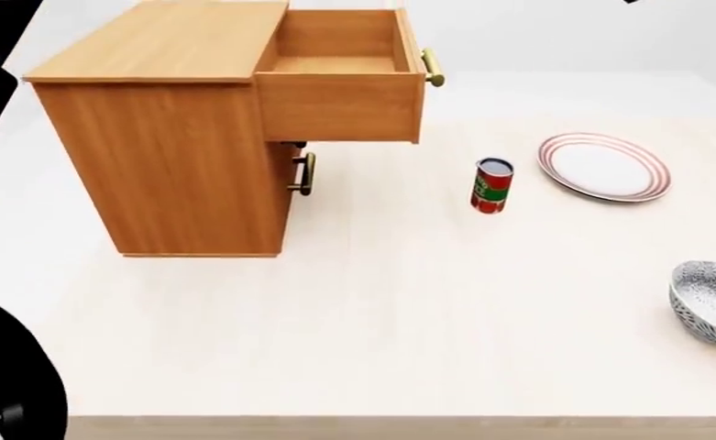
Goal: Put the bowl in the top drawer of the cabinet.
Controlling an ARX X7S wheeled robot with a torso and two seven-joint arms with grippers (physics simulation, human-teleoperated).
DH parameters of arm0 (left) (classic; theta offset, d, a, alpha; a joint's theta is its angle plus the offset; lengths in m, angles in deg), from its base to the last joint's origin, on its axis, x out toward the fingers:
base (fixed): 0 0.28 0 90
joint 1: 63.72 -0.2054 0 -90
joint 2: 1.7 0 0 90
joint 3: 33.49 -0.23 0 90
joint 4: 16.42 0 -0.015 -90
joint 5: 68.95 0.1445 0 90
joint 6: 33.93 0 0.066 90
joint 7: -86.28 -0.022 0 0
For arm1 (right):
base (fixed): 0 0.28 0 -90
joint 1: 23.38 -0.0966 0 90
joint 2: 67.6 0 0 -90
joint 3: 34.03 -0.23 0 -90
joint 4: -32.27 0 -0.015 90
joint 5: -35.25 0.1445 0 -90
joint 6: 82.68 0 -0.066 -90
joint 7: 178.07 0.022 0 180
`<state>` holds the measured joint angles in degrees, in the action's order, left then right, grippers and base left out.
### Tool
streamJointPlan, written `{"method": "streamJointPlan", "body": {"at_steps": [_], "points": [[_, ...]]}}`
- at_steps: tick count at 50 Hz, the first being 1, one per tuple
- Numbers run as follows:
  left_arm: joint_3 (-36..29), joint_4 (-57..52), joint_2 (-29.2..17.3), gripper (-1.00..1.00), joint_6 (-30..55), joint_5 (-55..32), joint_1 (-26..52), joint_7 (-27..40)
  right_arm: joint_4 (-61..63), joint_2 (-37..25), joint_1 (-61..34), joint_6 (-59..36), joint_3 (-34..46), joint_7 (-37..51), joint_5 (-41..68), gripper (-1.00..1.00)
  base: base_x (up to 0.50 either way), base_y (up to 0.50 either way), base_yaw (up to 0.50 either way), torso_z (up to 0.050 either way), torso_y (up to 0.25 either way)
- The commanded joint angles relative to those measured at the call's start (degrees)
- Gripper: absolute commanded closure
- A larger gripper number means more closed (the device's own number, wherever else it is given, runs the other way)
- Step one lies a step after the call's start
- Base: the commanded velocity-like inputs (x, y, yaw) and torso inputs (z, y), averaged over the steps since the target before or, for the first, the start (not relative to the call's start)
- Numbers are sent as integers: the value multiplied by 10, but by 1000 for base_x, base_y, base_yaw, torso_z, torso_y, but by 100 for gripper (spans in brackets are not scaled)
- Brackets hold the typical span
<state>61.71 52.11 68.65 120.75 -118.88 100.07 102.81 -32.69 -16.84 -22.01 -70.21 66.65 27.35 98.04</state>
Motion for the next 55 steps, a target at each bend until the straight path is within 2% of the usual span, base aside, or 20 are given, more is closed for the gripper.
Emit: {"method": "streamJointPlan", "body": {"at_steps": [1,23,29,38,47,51,55], "points": [[13,-4,0,-100,34,-24,39,26,-19,-9,-22,16,23,-23,-16,-100,309,0,0,0,0],[6,8,0,-100,25,-25,59,32,-17,-18,-47,-12,14,-11,20,-100,307,0,0,0,0],[4,12,0,-100,20,-23,62,31,-28,-13,-43,14,39,-24,-10,-100,321,7,0,0,0],[-34,51,-1,-100,-63,33,29,-16,-36,-10,-45,25,54,-31,-22,-100,323,63,0,0,2],[-38,57,-1,-100,-80,40,21,-24,-57,-2,-44,53,78,-42,-53,-100,216,72,0,0,1],[-37,58,-2,-100,-80,38,20,-23,-69,-2,-60,23,79,-35,-39,-100,0,0,0,0,0],[-33,58,-3,-100,-73,31,23,-20,-104,-8,-114,-64,79,-35,8,-100,0,0,0,0,0]]}}
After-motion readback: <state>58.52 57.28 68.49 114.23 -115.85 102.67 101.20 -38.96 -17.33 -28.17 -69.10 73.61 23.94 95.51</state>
